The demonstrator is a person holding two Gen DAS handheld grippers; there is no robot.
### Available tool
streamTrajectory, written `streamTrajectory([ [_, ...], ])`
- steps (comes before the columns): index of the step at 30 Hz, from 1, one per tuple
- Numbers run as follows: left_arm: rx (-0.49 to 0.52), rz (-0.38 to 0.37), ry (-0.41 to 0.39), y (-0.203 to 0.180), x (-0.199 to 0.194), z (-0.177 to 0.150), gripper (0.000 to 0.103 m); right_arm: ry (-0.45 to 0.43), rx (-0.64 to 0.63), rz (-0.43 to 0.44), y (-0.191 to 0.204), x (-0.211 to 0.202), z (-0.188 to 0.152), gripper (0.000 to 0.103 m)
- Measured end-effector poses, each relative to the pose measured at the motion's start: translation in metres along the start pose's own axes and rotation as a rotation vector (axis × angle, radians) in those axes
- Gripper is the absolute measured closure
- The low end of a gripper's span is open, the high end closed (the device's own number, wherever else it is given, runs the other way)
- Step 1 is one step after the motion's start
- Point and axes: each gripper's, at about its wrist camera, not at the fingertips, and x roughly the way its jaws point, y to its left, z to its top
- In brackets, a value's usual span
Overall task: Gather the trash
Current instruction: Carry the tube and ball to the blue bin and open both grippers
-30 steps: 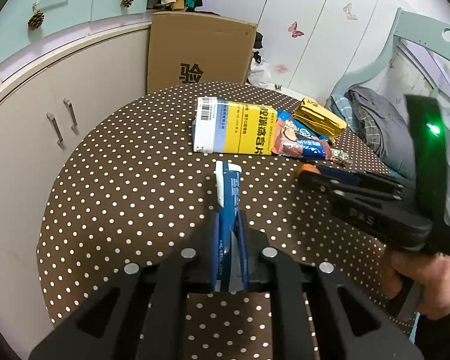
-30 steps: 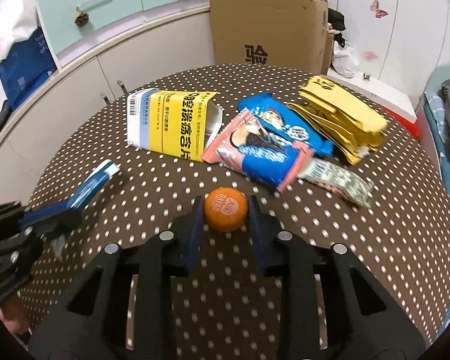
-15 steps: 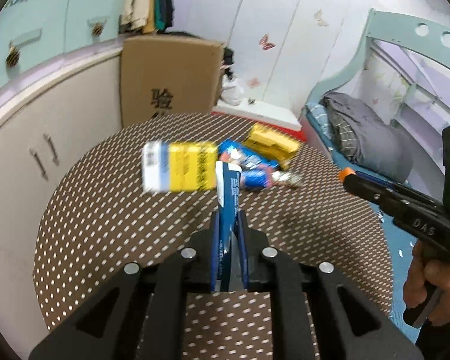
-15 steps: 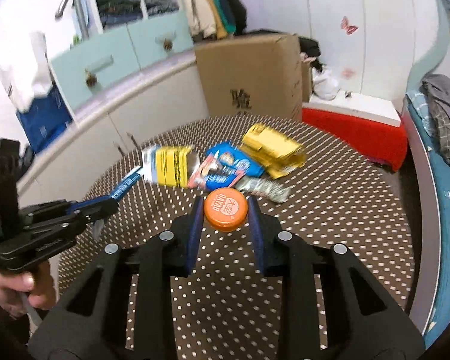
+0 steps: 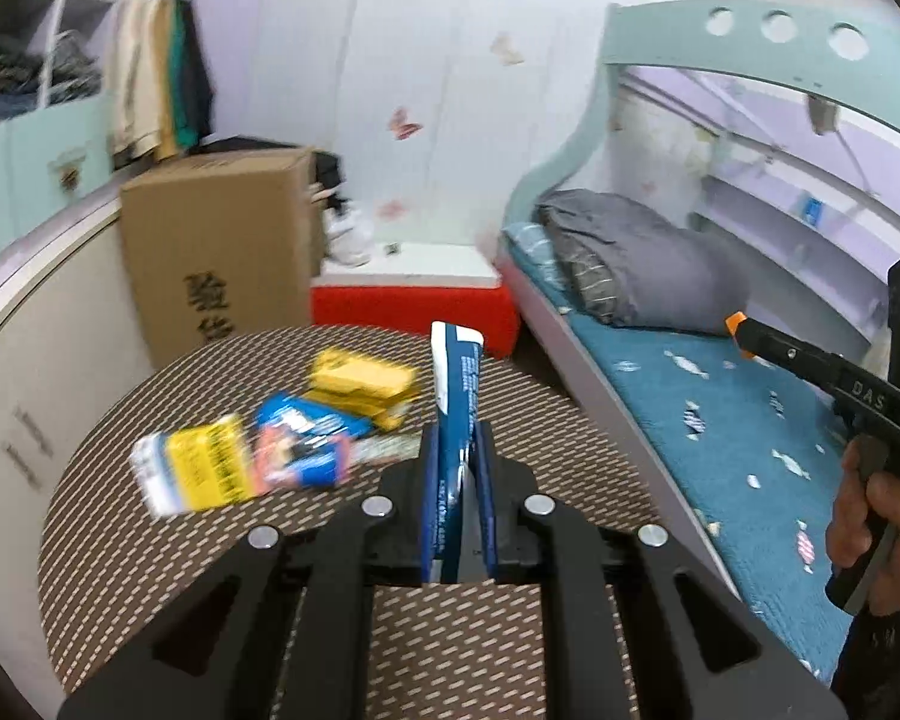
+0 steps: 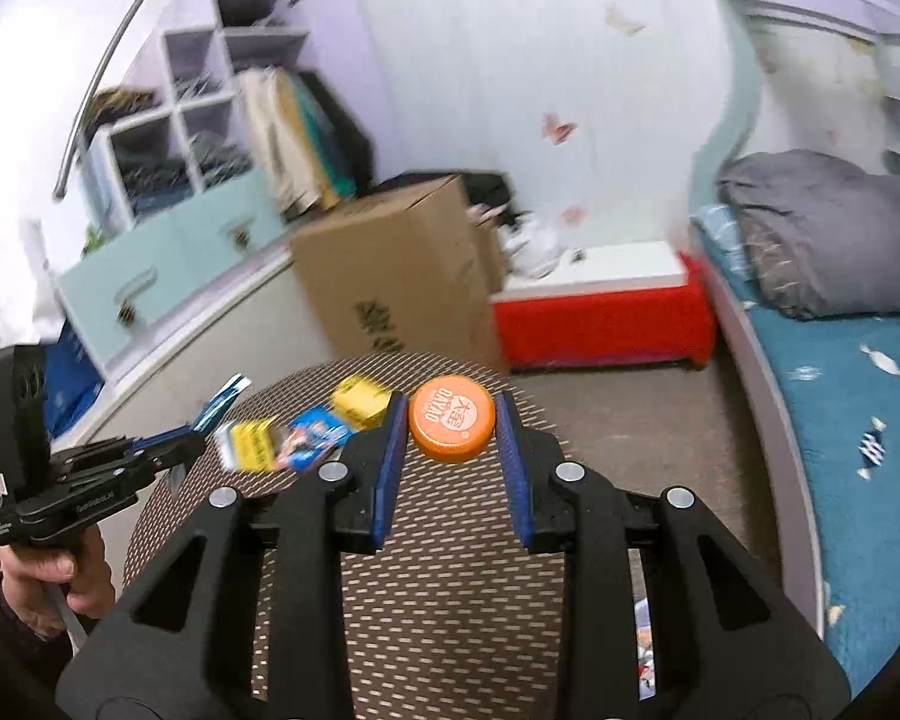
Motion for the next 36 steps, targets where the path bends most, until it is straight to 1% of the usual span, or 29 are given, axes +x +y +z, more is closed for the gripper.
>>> streamTrajectory([
  [3, 0.041, -0.056, -0.005, -0.029, 0.006, 0.010, 0.092, -0.037, 0.061, -0.057, -0.033, -0.022, 0.002, 0.074],
  [8, 0.111, -0.143, 0.012, -0.082, 0.030, 0.019, 0.092, -0.058, 0.174, -0.148, -0.085, -0.046, -0.008, 0.074],
  [9, 0.127, -0.160, 0.019, -0.094, 0.036, 0.020, 0.092, -0.056, 0.200, -0.172, -0.098, -0.049, -0.013, 0.074],
  [12, 0.155, -0.202, 0.044, -0.123, 0.054, 0.021, 0.092, -0.042, 0.277, -0.210, -0.130, -0.055, -0.027, 0.074],
  [18, 0.194, -0.253, 0.111, -0.169, 0.092, 0.015, 0.092, 0.006, 0.399, -0.268, -0.179, -0.051, -0.060, 0.074],
  [24, 0.226, -0.283, 0.223, -0.210, 0.141, 0.001, 0.092, 0.061, 0.499, -0.290, -0.215, -0.037, -0.089, 0.074],
  [30, 0.261, -0.292, 0.369, -0.242, 0.196, -0.027, 0.092, 0.137, 0.575, -0.302, -0.243, -0.015, -0.121, 0.074],
  [36, 0.305, -0.276, 0.516, -0.267, 0.250, -0.060, 0.092, 0.202, 0.652, -0.303, -0.264, 0.007, -0.151, 0.074],
])
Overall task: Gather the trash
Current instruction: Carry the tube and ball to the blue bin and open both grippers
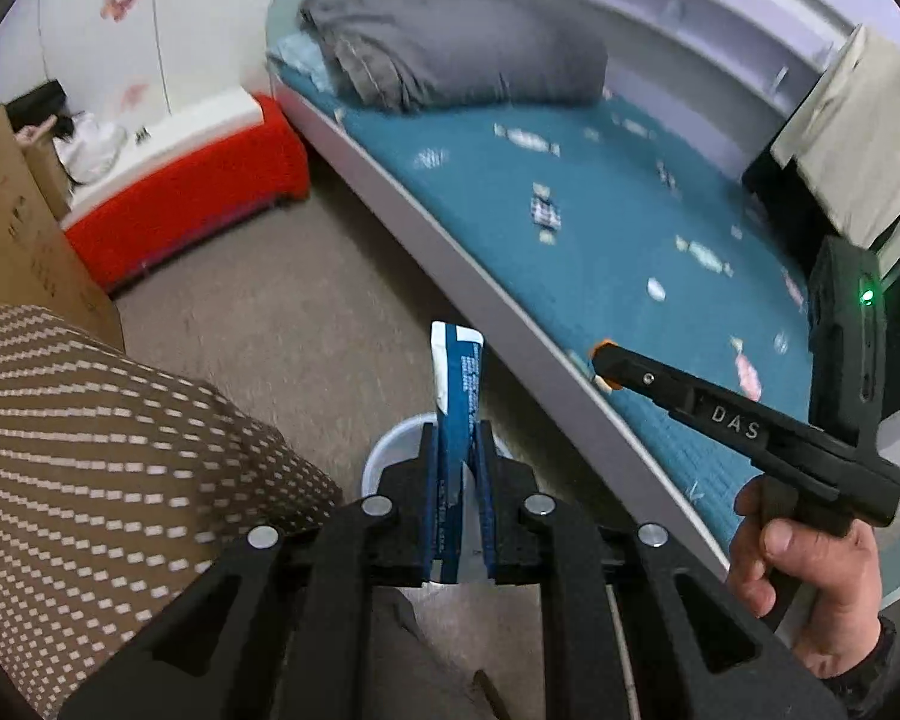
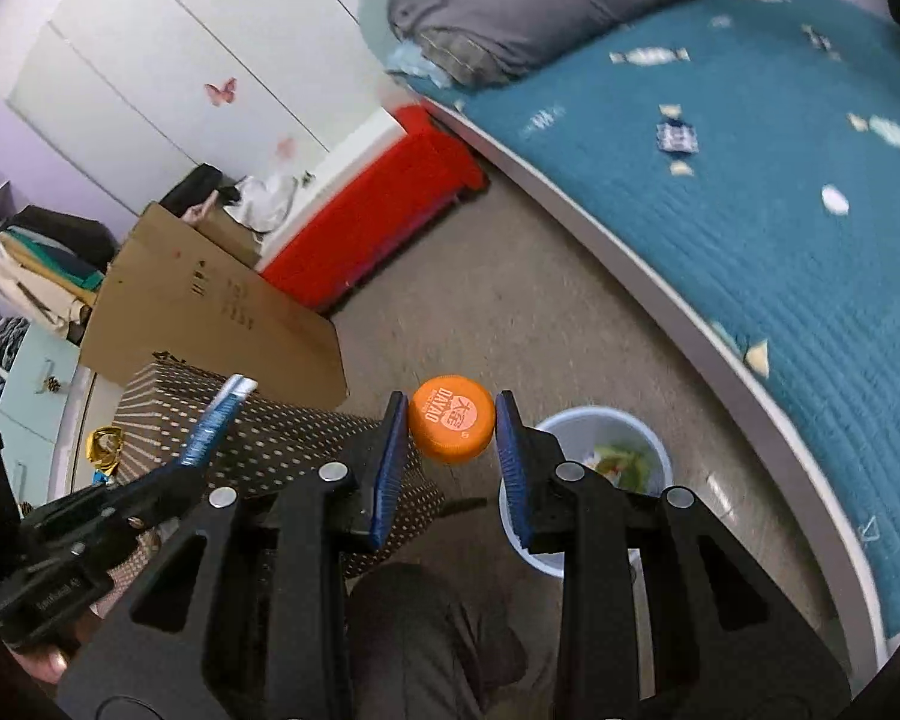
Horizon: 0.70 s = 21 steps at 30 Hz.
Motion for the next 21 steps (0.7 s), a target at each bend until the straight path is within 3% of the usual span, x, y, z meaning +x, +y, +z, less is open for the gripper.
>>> streamTrajectory([
  [5, 0.025, 0.002, 0.077, -0.006, 0.033, 0.007, 0.090, 0.058, 0.038, -0.004, -0.015, 0.024, -0.005, 0.073],
  [6, 0.030, 0.004, 0.090, -0.007, 0.039, 0.009, 0.086, 0.066, 0.051, -0.002, -0.019, 0.028, -0.006, 0.063],
  [7, 0.038, 0.006, 0.108, -0.007, 0.044, 0.010, 0.078, 0.072, 0.067, 0.001, -0.023, 0.030, -0.006, 0.042],
  [9, 0.044, 0.021, 0.117, -0.005, 0.047, 0.012, 0.028, 0.068, 0.118, 0.021, -0.032, 0.031, -0.008, 0.032],
  [10, 0.049, 0.034, 0.089, -0.004, 0.042, 0.013, 0.023, 0.066, 0.139, 0.030, -0.035, 0.030, -0.009, 0.027],
  [11, 0.057, 0.044, 0.052, -0.003, 0.035, 0.012, 0.019, 0.065, 0.148, 0.033, -0.037, 0.028, -0.010, 0.023],
  [15, 0.065, 0.087, 0.029, 0.001, 0.022, 0.013, 0.015, 0.057, 0.161, 0.019, -0.042, 0.021, -0.013, 0.007],
  [21, 0.024, 0.137, -0.066, 0.016, -0.020, 0.011, 0.013, 0.024, 0.184, -0.008, -0.039, 0.003, -0.016, 0.006],
])
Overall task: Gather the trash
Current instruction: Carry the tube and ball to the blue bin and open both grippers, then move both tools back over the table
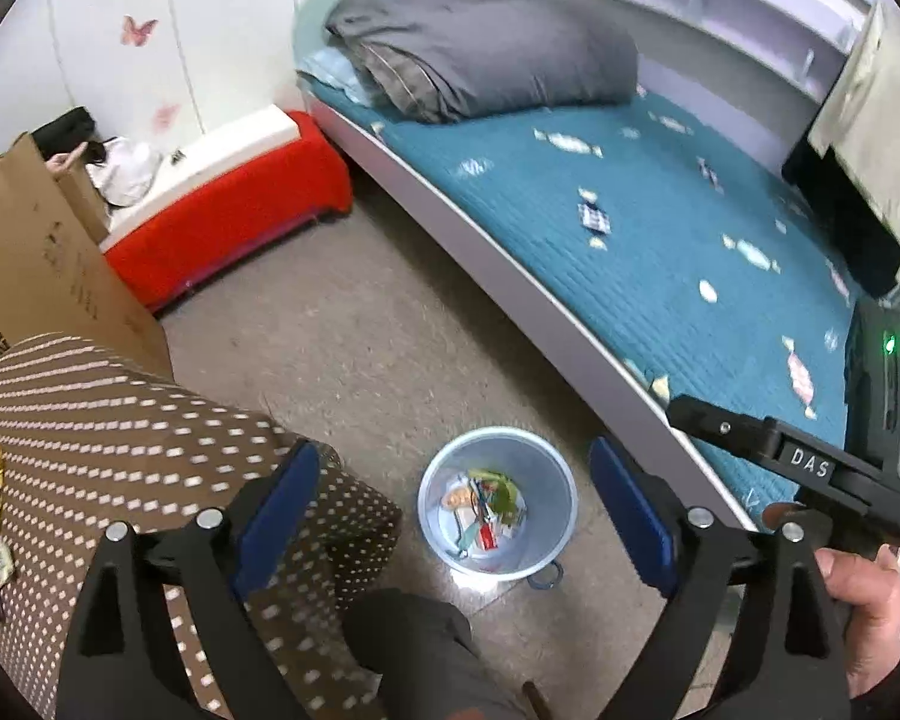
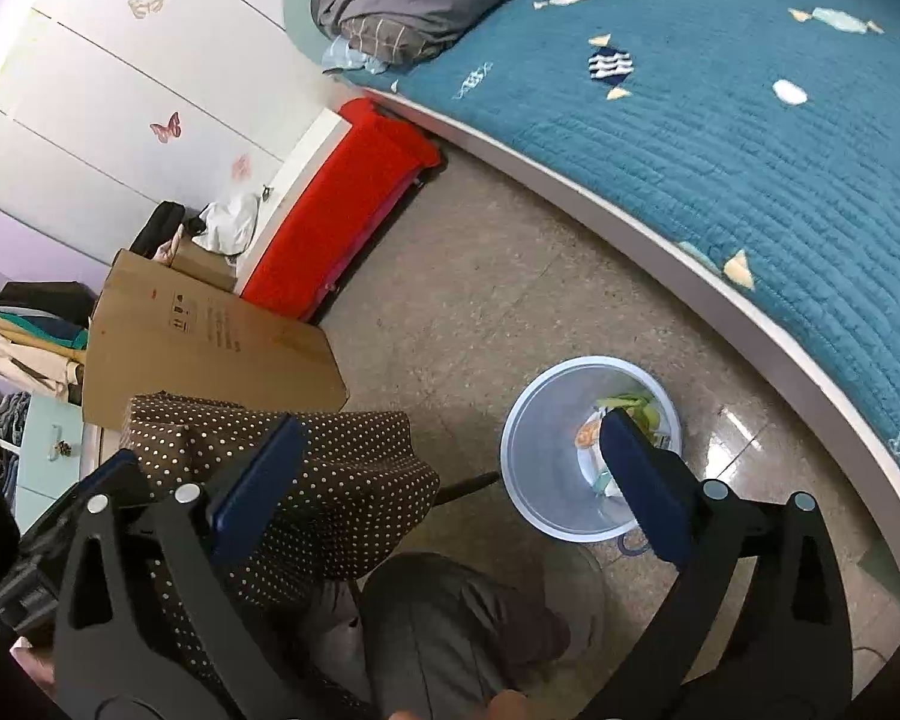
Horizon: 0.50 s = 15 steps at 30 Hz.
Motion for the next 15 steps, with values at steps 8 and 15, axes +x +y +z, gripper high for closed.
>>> streamTrajectory([
  [8, -0.021, 0.002, -0.097, 0.012, -0.056, -0.013, 0.012, -0.043, -0.080, 0.016, 0.040, -0.029, -0.007, 0.006],
  [15, -0.038, 0.017, -0.166, 0.027, -0.095, -0.027, 0.011, -0.074, -0.208, 0.065, 0.104, -0.052, -0.015, 0.006],
])
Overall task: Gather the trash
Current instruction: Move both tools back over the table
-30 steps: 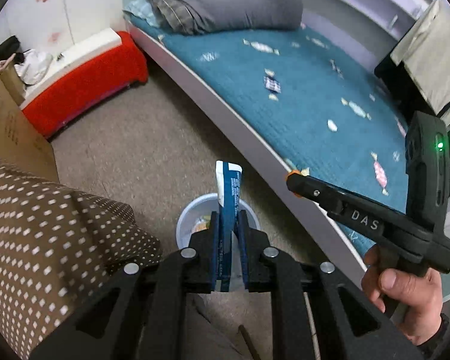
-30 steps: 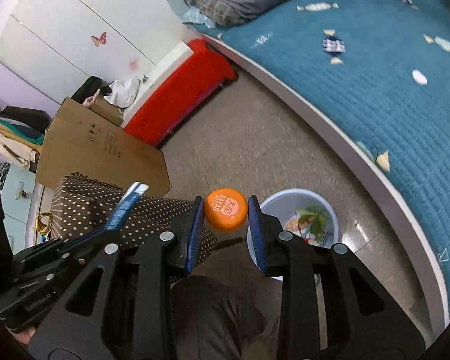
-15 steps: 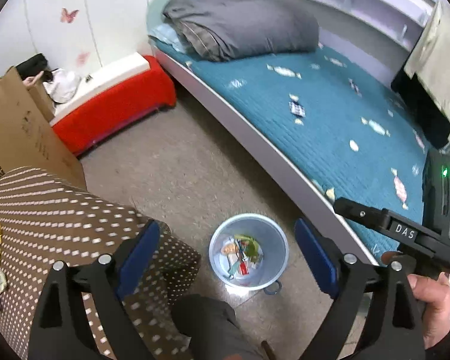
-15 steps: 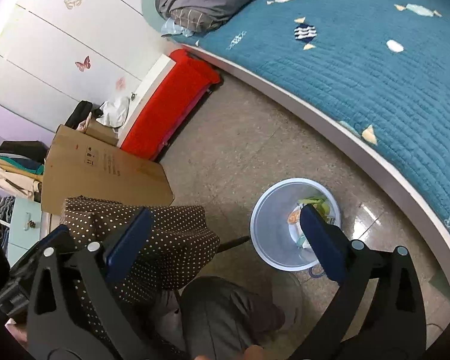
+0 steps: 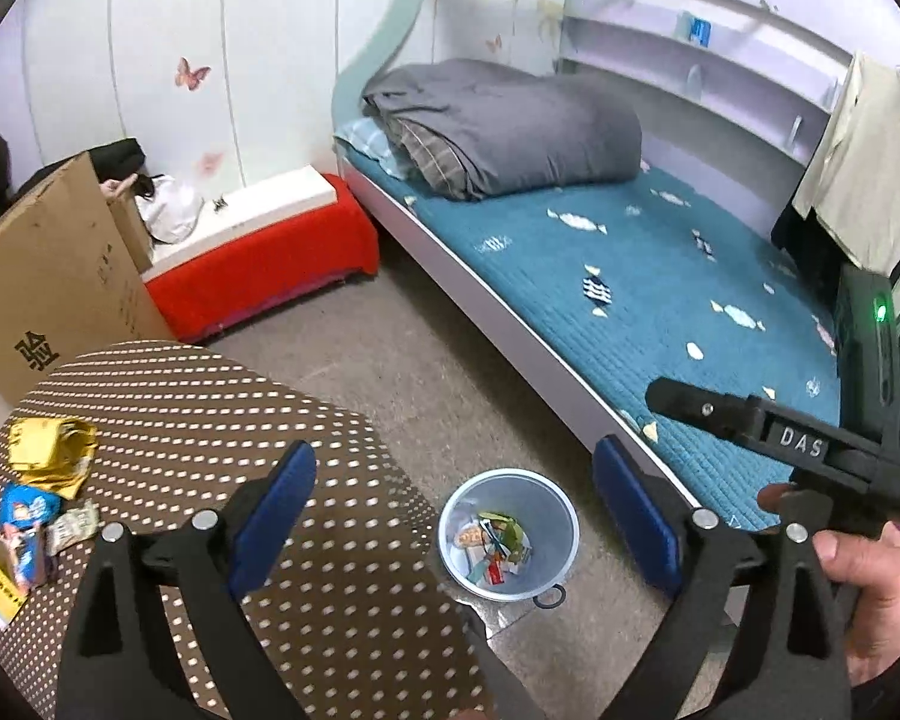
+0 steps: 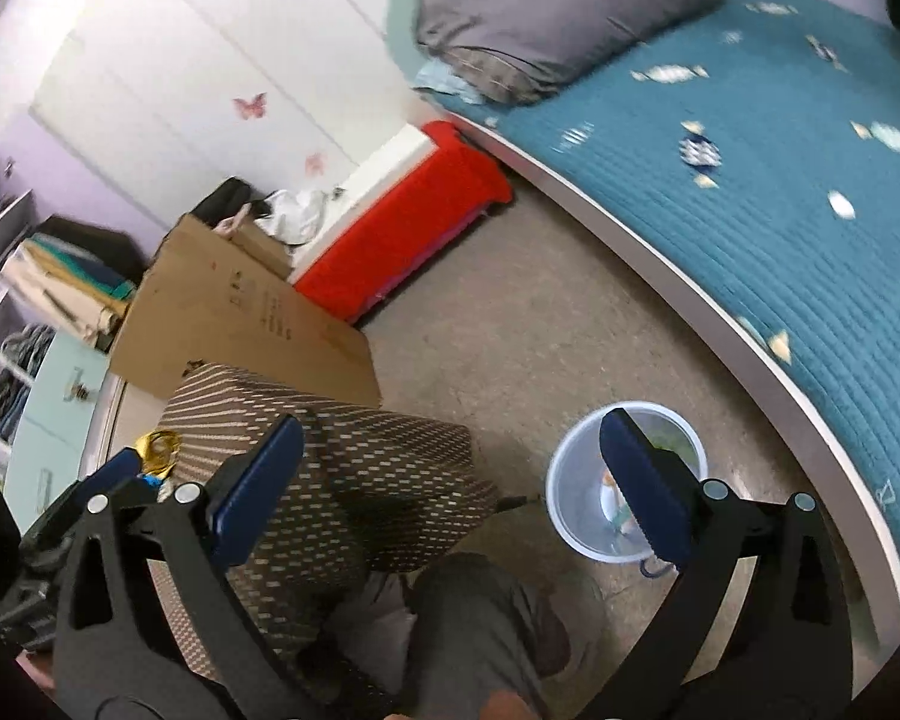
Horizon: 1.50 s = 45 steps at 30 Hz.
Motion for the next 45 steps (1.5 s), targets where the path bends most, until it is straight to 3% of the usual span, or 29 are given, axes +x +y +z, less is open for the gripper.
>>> streamTrajectory([
  [7, -0.062, 0.011, -0.057, 0.029, -0.040, -0.005, 0.011, -0.030, -0.136, 0.030, 0.062, -0.018, 0.004, 0.006],
  [21, -0.128, 0.112, -0.186, 0.089, -0.108, -0.023, 0.011, -0.064, -0.353, 0.106, 0.167, -0.031, -0.010, 0.006],
  [36, -0.252, 0.242, -0.243, 0.161, -0.156, -0.066, 0.011, -0.017, -0.561, 0.192, 0.242, -0.006, -0.042, 0.006],
  [45, -0.314, 0.295, -0.229, 0.195, -0.171, -0.101, 0.011, 0.036, -0.686, 0.235, 0.283, 0.019, -0.070, 0.006],
])
